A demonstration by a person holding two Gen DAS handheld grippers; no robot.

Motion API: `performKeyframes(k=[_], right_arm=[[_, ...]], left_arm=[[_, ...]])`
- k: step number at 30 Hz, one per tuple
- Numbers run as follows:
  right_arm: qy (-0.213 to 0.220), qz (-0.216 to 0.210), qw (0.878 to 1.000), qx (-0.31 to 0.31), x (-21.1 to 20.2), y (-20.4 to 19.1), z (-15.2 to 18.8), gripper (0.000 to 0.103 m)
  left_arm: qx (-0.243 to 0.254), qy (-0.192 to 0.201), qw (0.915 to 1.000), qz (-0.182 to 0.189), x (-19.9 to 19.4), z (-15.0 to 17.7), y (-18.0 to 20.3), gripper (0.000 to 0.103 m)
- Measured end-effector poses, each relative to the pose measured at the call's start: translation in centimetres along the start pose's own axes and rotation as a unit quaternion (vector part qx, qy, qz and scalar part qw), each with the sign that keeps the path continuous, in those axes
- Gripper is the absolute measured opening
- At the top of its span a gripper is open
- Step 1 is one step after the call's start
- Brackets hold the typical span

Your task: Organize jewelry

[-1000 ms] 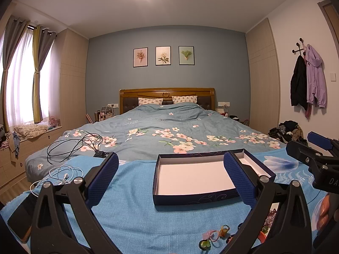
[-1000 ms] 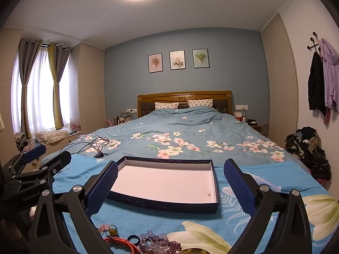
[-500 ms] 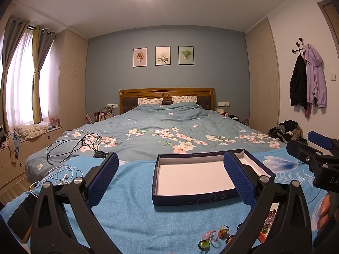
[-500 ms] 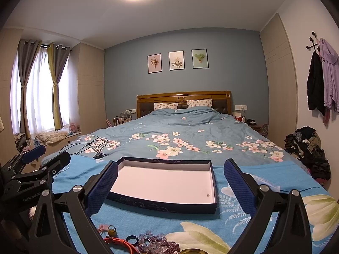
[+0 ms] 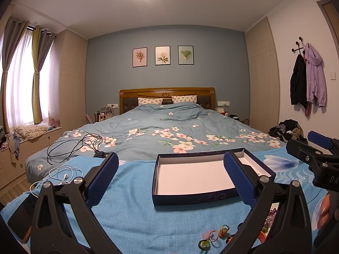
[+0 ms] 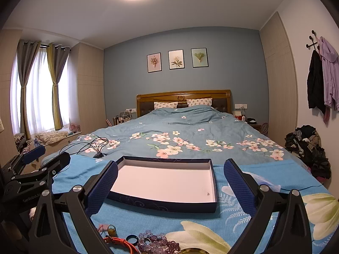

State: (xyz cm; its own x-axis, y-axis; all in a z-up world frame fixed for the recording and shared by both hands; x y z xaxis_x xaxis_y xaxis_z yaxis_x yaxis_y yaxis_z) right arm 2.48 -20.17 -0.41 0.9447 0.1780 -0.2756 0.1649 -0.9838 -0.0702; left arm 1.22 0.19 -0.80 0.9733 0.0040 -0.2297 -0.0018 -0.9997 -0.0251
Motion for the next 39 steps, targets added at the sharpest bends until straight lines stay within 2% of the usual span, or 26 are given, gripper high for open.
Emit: performKeyframes(k=[26, 30, 34, 39], right_arm=[[-0.007, 0.002, 1.000, -0.002, -0.1, 0.1, 0.2, 0.096], [-0.035, -0.002, 0.999, -0.002, 0.2, 0.8, 0.4, 0.096], [-0.095, -0.003, 0.995, -0.006, 0.8, 2.1, 1.4, 0.096], [-0.188, -0.018, 0.982, -0.029, 1.8, 2.8, 3.8, 0.095]], left_arm=[[0.006, -0.010, 0.9999, 0.007, 0.3, 0.0, -0.1, 0.097], [0.012, -0.028, 0.9991, 0.028, 0.7, 0.1, 0.0, 0.097], [0.033, -0.059, 0.9957, 0.063, 1.3, 0.6, 0.5, 0.097], [0.070, -0.138, 0.9812, 0.116, 2.9, 2.0, 1.4, 0.097]])
Point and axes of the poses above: each gripper's, at about its wrist camera, not at the fingertips, and x roughly the way its jaws point, y to its right, z to its underside, the point moved 1 cm from there along x, roughly the way its jaws point, and after that the axes turned 5 degrees about -y, right-handed, at the moved point
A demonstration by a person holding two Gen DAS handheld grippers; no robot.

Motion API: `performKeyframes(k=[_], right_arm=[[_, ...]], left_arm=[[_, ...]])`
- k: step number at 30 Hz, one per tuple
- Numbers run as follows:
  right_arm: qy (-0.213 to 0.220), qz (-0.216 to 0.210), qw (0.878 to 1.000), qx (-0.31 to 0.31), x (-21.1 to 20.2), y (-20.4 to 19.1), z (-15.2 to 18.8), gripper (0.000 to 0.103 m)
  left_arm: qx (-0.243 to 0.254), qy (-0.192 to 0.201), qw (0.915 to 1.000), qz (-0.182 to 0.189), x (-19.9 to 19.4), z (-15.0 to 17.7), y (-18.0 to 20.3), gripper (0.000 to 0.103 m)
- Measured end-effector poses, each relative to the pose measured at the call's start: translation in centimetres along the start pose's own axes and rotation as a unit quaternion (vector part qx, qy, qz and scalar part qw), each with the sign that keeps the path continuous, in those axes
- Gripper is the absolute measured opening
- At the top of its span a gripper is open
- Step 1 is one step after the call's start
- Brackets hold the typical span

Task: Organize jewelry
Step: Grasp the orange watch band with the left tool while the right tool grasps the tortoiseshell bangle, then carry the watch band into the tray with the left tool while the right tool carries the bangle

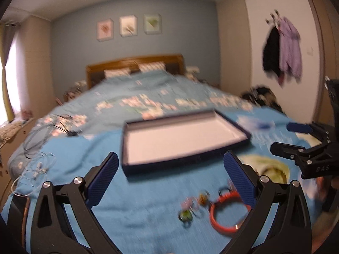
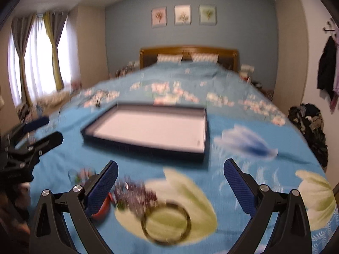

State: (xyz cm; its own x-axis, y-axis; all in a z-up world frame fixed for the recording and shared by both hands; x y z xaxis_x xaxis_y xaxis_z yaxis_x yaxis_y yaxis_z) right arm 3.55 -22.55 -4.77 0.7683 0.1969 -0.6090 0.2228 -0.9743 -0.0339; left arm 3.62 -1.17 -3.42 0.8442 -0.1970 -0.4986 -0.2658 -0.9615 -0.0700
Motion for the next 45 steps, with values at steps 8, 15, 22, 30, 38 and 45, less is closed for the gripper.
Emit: performKeyframes(k=[8, 15, 22, 30, 38, 45], right_arm=[[-0.099, -0.015, 0.995, -0.013, 2.0, 1.0, 2.7, 0.063], [-0.137, -0.028, 0.990, 0.000, 2.7, 2.4, 3.6, 0.033], [-0.145, -0.043, 0.989, 0.003, 3.0, 2.6, 3.5, 0.029], [-0.145, -0.049, 0.988, 0.007, 3.5, 2.8, 3.3, 0.030], [-0.152, -0.038, 0.988, -0.003, 3.8, 3.1, 3.1, 0.013], [-0.153, -0.047, 0.987, -0.013, 3.7, 3.2, 2.9, 0.006]], left_arm=[[0.057, -0.078, 0.9929, 0.070, 1.6, 3.0, 2.3, 0.092], [0.060, -0.131, 0.9781, 0.151, 1.4, 4.7, 4.4, 0.069], [0.027, -0.193, 0.9610, 0.196, 2.8, 5.5, 4.2, 0.053], [-0.078, -0.227, 0.9320, 0.271, 4.3, 4.8, 1.1, 0.048], [-0.073, -0.278, 0.9247, 0.250, 6.6, 4.7, 1.2, 0.021], [-0.019, -0.287, 0.9347, 0.209, 7.3, 4.0, 2.2, 0.006]])
Point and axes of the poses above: each gripper's, at about its wrist camera, not at the fingertips, and x roughly the way its jaws point, y to its right, z to its underside, the point moved 1 cm from there along x, roughly the way its jaws point, and after that the axes turned 5 degrees about -y, right-handed, at the moved point
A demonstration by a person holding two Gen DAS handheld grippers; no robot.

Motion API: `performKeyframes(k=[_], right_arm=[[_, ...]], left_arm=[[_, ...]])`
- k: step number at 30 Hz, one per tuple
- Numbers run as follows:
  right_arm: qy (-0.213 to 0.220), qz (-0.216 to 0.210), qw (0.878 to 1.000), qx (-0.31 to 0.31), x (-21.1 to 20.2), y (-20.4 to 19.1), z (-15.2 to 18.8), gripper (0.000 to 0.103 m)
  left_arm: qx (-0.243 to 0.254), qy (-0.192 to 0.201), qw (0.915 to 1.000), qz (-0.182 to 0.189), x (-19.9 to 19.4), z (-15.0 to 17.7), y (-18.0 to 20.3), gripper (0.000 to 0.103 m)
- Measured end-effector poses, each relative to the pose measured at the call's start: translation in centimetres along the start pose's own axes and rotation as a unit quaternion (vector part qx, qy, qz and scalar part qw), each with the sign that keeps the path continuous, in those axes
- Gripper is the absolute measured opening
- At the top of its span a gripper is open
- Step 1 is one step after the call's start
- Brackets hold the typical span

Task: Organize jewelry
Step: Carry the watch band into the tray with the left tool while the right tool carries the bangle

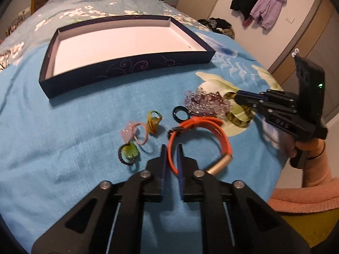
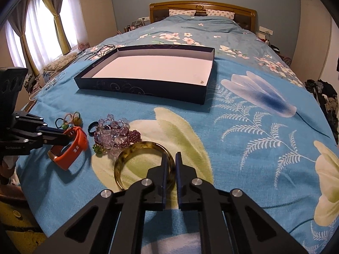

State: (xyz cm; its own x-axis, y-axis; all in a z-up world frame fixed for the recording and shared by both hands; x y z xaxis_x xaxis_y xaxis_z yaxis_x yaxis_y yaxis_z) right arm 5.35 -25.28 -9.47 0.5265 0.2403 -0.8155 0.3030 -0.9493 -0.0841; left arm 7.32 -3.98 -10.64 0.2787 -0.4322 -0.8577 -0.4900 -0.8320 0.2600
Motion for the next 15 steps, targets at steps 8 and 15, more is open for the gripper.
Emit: performKeyframes(k=[8, 15], right_arm=[[0.036, -0.031, 0.999, 0.022, -2.0, 0.9, -0.7, 0.006], [0.069, -0.047, 0.996, 0.025, -3.1, 0.7, -2.3, 0.006]], left_arm=[[-0.014, 0.022, 0.9996, 0.012, -1.2, 0.3, -0.6, 0.005], [-0.027, 0.051, 0.9982, 0.015, -3.1, -0.2, -1.4, 0.005]])
Point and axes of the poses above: each gripper's, at about its wrist camera, not at the fingertips, and x roughly the way its jaws point, y to its right, z to its underside, the point moved 1 cm from there along x, roughly the way its jaws point, and after that the axes turned 5 degrees about -y, right-handed, at the moved point
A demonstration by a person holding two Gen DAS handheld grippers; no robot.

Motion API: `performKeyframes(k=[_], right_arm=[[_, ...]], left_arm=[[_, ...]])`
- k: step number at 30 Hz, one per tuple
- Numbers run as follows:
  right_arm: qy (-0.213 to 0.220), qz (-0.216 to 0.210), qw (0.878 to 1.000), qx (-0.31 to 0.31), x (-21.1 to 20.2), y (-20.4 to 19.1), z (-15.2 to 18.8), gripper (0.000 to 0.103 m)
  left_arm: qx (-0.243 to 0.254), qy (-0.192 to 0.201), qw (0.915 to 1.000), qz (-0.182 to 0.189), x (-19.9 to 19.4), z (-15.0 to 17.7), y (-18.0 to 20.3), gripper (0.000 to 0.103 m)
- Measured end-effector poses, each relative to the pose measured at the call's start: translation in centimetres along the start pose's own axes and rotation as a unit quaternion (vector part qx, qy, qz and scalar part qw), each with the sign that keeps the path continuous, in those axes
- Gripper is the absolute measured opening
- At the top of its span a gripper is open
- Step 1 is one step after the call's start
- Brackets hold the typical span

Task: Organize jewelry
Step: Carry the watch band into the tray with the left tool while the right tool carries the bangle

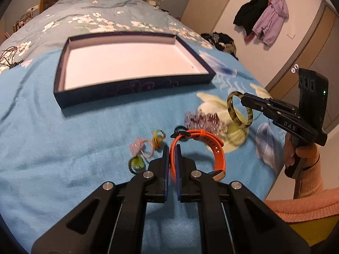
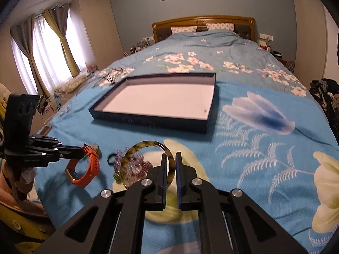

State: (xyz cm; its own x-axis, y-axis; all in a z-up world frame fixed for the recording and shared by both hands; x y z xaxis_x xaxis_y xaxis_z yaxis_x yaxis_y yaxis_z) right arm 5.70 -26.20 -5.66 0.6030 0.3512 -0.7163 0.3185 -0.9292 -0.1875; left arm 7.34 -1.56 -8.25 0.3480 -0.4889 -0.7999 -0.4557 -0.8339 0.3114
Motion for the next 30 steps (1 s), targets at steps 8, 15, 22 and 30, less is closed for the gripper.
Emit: performKeyframes(k=[8, 15, 22, 30], right_arm=[[0.029, -0.005, 1.000, -0.012, 0.7, 0.0, -3.9, 0.006], [0.037, 0.002, 0.999, -0.024, 4.4, 0.3, -9.5, 0.006], [0.016, 0.016, 0.999, -0.031, 9.6, 0.2, -14.0, 0.006], [-0.022, 0.040, 0.999, -0.019, 15.1, 1.1, -16.3, 0.006]], left_arm=[[-0.012, 0.054, 0.9984, -0.014, -2.4, -3.8, -1.7, 0.006], [-0.033, 0.080, 0.9948, -0.055, -2.4, -9.6, -4.6, 0.006], [-0.067, 0.079, 0.9925, -0.065, 0.0, -14.4, -8.0, 0.006], [-0.104, 0.061, 0.9905, -0.066, 4.2, -18.1, -11.7, 0.006]])
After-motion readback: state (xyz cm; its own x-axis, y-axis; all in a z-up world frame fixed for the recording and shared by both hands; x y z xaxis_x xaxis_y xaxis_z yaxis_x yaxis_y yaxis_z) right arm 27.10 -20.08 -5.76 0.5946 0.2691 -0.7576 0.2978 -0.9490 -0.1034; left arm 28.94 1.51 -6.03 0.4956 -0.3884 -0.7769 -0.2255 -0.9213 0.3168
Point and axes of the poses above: each gripper's, at about its wrist camera, not at the fingertips, and x roughly the way its jaws point, y to its right, z to its underside, the point moved 1 cm from there along x, roughly the way its jaws point, and after that the axes turned 5 degrees about -y, right-handed, at the moved point
